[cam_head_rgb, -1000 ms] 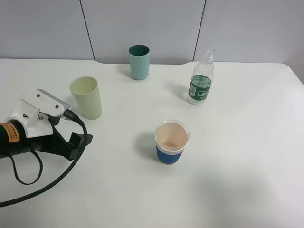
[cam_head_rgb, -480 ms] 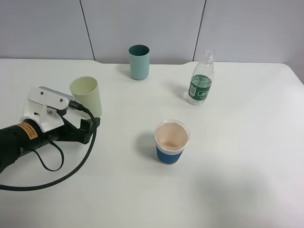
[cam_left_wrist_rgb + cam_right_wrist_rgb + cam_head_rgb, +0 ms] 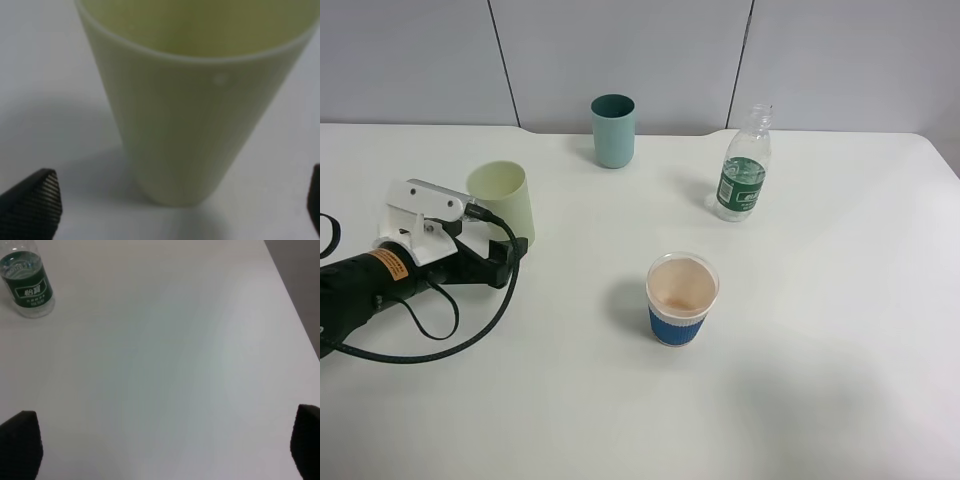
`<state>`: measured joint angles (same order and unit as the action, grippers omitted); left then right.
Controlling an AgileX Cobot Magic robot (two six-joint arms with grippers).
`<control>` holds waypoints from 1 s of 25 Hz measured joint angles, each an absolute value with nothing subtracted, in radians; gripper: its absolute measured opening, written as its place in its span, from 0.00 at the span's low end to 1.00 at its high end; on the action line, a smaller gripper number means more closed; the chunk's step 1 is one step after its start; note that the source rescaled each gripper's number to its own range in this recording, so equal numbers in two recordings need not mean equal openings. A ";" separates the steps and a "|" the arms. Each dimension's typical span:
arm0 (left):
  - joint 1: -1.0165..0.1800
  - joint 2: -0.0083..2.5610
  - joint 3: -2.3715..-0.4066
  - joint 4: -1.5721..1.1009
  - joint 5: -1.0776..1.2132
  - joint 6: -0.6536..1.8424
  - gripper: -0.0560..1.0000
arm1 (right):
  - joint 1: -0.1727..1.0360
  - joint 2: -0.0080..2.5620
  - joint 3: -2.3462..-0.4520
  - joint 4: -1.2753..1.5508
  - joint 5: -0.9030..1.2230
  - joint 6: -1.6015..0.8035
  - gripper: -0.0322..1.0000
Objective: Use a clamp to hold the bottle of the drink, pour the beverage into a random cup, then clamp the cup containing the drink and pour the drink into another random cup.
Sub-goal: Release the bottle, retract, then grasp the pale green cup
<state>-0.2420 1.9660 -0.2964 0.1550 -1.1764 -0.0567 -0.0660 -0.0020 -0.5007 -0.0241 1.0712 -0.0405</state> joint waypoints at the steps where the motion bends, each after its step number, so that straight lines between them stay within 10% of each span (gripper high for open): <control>1: -0.235 1.975 -0.307 0.173 -1.184 -0.064 1.00 | -0.066 -0.002 -0.501 -0.024 1.071 -0.040 1.00; 25: -0.225 2.083 -0.464 0.282 -1.212 -0.096 1.00 | -0.066 -0.002 -0.501 -0.024 1.071 -0.040 1.00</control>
<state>-0.2251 2.0827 -0.4641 0.2823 -1.2117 -0.0963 -0.0660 -0.0020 -0.5007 -0.0241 1.0712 -0.0405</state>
